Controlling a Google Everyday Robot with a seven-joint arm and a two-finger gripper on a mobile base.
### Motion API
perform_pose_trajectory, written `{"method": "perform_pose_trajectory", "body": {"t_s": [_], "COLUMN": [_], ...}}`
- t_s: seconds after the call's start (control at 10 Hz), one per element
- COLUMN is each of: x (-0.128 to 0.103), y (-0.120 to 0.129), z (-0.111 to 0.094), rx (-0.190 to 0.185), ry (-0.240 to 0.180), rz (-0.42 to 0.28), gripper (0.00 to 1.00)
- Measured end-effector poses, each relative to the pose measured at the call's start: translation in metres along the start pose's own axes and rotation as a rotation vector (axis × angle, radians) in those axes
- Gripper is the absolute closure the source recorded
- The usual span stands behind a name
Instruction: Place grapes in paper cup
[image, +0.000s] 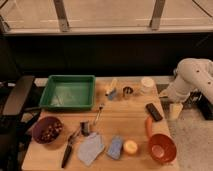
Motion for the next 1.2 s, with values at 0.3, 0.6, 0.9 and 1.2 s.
{"method": "perform_pose_trajectory", "body": {"t_s": [0.3, 0.6, 0.9, 1.2], "x": [0.0000, 0.0000, 0.0000, -0.0027], "y": [0.0000, 0.0000, 0.0000, -0.0010], "z": [0.0000, 0.0000, 0.0000, -0.0036], "rx": [0.000, 0.000, 0.000, 0.002], "ry": [0.000, 0.000, 0.000, 0.011], "rz": [0.000, 0.000, 0.000, -0.035], "gripper": [0.20, 0.20, 0.20, 0.20]}}
